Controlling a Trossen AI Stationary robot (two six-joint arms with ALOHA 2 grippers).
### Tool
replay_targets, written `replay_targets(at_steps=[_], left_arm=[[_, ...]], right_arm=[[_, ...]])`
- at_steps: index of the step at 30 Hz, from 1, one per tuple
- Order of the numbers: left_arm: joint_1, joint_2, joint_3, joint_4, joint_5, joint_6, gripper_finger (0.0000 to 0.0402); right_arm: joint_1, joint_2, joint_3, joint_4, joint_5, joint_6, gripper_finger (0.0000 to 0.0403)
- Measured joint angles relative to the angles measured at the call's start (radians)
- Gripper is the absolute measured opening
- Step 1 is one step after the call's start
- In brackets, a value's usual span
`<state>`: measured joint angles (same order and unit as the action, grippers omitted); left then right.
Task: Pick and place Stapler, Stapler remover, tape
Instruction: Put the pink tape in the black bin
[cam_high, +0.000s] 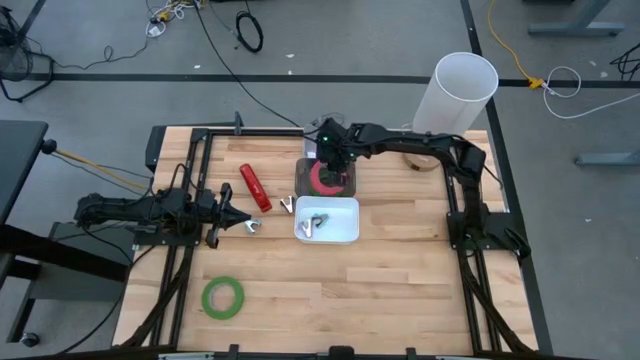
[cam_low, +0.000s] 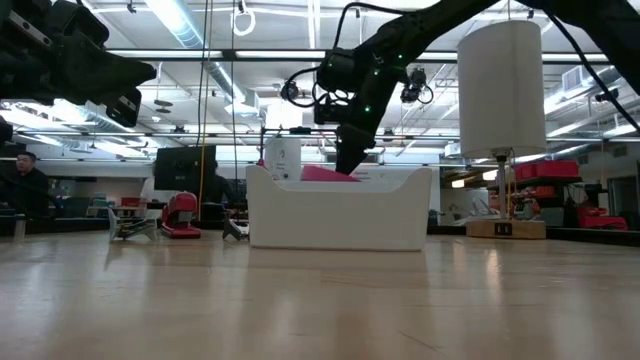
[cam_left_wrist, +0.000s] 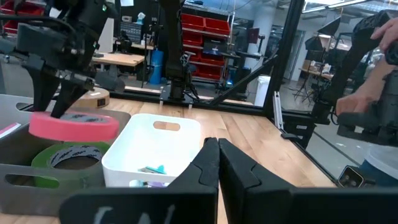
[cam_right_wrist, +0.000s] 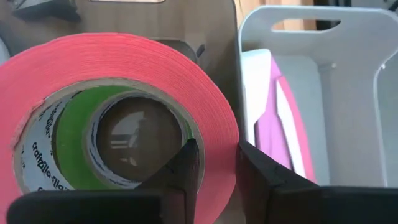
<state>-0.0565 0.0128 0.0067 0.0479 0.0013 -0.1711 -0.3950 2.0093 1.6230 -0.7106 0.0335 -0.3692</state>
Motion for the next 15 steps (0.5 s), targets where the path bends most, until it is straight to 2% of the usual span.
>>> replay_targets(at_steps=[15], left_arm=[[0.0, 0.0, 0.0, 0.0, 0.0, 0.0, 0.0003]], right_arm=[[0.007, 0.0, 0.0, -0.003, 0.001, 0.021, 0.0089]])
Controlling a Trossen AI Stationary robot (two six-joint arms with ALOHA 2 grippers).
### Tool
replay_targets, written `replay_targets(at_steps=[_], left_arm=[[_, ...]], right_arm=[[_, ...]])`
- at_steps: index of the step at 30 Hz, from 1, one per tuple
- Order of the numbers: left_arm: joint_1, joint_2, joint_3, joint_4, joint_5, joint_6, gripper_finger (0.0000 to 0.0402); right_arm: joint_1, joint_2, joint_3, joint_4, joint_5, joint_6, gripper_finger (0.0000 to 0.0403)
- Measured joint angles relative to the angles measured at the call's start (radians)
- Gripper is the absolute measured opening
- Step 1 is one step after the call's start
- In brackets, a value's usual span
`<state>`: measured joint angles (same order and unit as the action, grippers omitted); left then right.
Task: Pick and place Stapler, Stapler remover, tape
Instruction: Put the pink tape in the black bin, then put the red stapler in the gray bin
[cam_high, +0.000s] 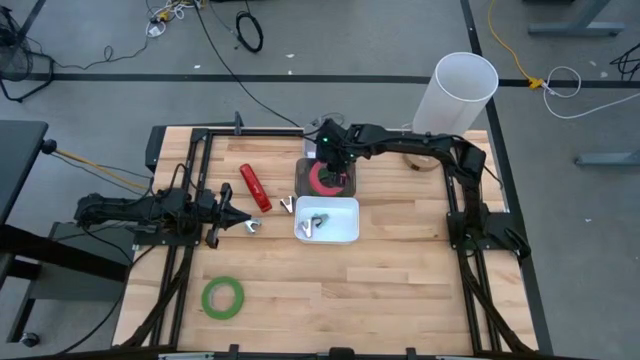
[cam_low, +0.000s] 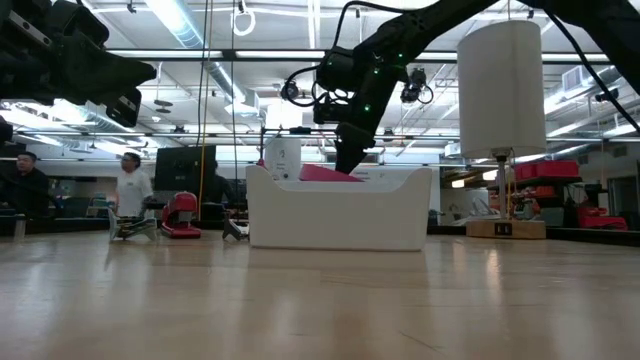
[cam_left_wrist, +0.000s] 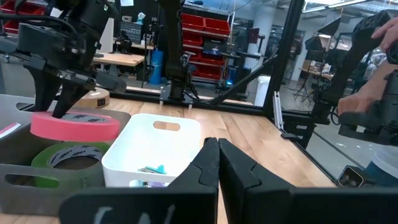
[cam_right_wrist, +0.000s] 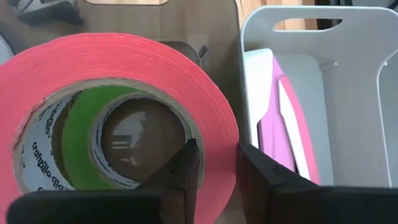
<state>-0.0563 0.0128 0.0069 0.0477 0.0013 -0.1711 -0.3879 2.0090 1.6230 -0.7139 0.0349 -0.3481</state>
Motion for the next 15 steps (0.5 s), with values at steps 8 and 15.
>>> replay_targets(at_steps=[8, 15], left_arm=[[0.0, 0.0, 0.0, 0.0, 0.0, 0.0, 0.0003], [0.0, 0.0, 0.0, 0.0, 0.0, 0.0, 0.0003]], right_arm=[[0.003, 0.0, 0.0, -0.002, -0.002, -0.001, 0.0119], [0.007, -0.001, 0.0, -0.004, -0.042, -0.003, 0.0163]])
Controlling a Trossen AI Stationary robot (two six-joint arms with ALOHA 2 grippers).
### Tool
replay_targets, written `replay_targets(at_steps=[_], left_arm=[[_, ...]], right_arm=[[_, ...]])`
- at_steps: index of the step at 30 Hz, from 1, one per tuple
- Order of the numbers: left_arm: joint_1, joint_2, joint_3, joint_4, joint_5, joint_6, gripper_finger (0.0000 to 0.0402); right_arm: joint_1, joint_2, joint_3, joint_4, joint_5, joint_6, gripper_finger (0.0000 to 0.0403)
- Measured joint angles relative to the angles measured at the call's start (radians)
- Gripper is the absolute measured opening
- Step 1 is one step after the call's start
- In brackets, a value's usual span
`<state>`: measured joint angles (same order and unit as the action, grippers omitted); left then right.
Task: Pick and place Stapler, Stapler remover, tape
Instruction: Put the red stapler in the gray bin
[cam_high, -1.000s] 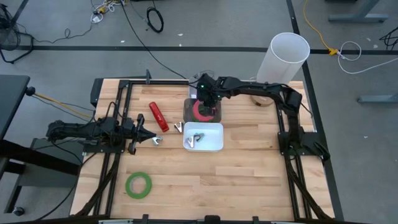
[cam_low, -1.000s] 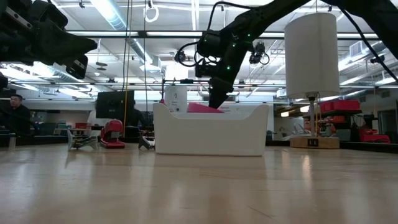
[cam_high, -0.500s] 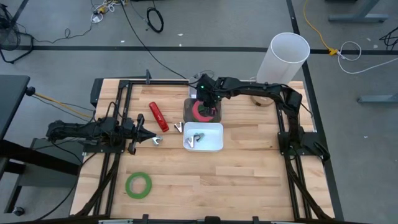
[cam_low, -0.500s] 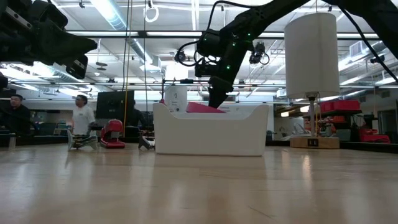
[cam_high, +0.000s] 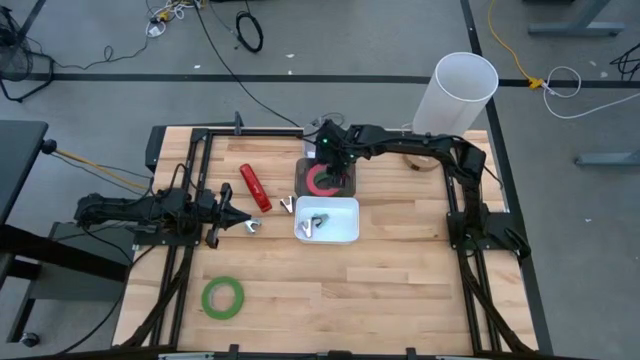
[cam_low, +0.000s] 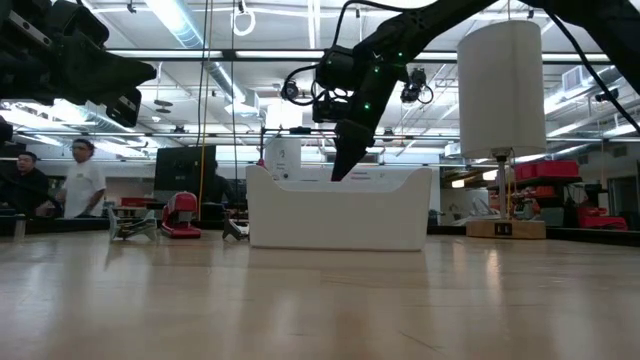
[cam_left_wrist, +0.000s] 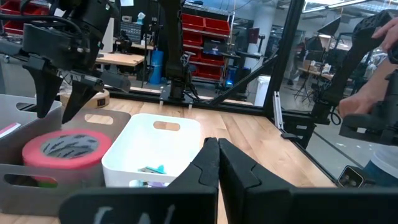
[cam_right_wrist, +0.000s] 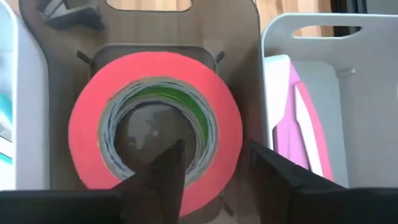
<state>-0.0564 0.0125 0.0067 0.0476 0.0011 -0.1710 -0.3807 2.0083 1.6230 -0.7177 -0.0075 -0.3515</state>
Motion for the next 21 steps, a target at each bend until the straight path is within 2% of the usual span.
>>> replay_targets(at_steps=[5, 9, 14, 21], left_arm=[[0.0, 0.0, 0.0, 0.0, 0.0, 0.0, 0.0003], [0.0, 0.0, 0.0, 0.0, 0.0, 0.0, 0.0003], [0.0, 0.0, 0.0, 0.0, 0.0, 0.0, 0.0003], [0.0, 0.0, 0.0, 0.0, 0.0, 0.0, 0.0003]], right_arm=[[0.013, -0.008, 0.0, 0.0, -0.002, -0.004, 0.0184], [0.037, -0.046, 0.0, 0.016, -0.001, -0.009, 0.0186], [0.08, -0.115, 0.0, 0.083, -0.002, 0.032, 0.0173], [0.158, -0.193, 0.0, 0.244, -0.012, 0.175, 0.0148]])
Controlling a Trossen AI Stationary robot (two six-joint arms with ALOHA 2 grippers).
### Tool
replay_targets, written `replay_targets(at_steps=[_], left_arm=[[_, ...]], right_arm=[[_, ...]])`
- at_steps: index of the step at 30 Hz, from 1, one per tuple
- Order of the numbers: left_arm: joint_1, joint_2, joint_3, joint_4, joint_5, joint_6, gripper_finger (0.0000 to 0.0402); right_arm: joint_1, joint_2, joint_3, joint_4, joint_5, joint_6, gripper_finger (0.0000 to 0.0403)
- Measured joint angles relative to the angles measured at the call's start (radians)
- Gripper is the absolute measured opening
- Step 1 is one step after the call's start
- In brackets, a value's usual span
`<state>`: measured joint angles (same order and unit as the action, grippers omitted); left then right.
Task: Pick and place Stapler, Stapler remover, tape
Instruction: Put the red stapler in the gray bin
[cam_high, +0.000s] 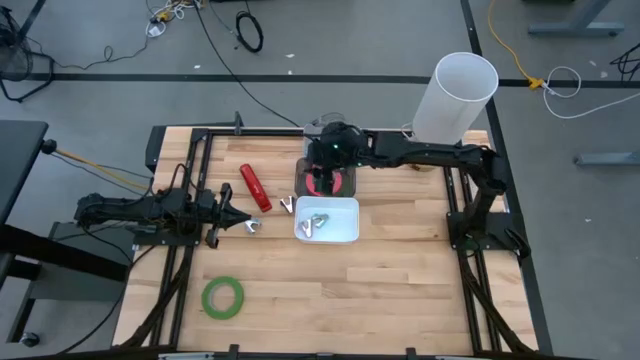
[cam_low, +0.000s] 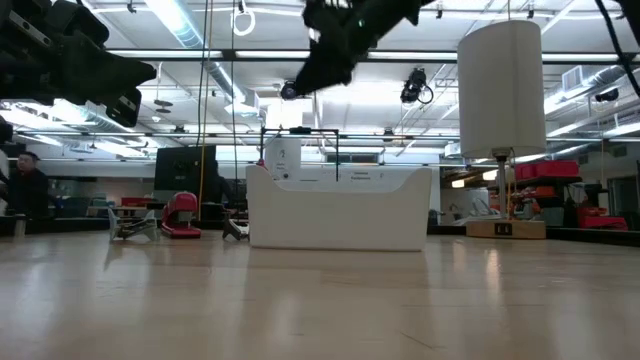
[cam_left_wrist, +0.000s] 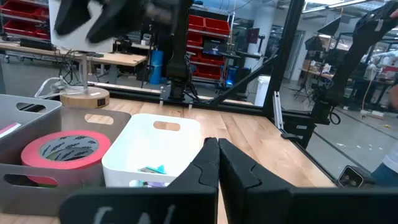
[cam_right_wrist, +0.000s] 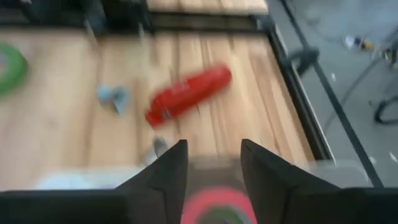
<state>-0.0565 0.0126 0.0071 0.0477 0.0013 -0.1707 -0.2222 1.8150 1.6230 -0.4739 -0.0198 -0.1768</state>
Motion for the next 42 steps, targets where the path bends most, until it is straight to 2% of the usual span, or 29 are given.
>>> replay_targets(at_steps=[10, 14, 21, 32, 42], left_arm=[[0.0, 0.0, 0.0, 0.0, 0.0, 0.0, 0.0003], [0.0, 0.0, 0.0, 0.0, 0.0, 0.0, 0.0003], [0.0, 0.0, 0.0, 0.0, 0.0, 0.0, 0.0003], [0.0, 0.0, 0.0, 0.0, 0.0, 0.0, 0.0003], [0.0, 0.0, 0.0, 0.002, 0.0, 0.0, 0.0003]], right_arm=[[0.088, -0.057, -0.026, 0.222, -0.001, 0.143, 0.0109], [0.11, -0.098, -0.101, 0.321, -0.001, 0.162, 0.0076], [0.158, -0.223, -0.289, 0.378, 0.0, 0.121, 0.0006], [0.273, -0.531, -0.719, 0.605, 0.0, 0.108, 0.0001], [0.304, -0.73, -0.984, 0.701, 0.002, 0.117, 0.0001]])
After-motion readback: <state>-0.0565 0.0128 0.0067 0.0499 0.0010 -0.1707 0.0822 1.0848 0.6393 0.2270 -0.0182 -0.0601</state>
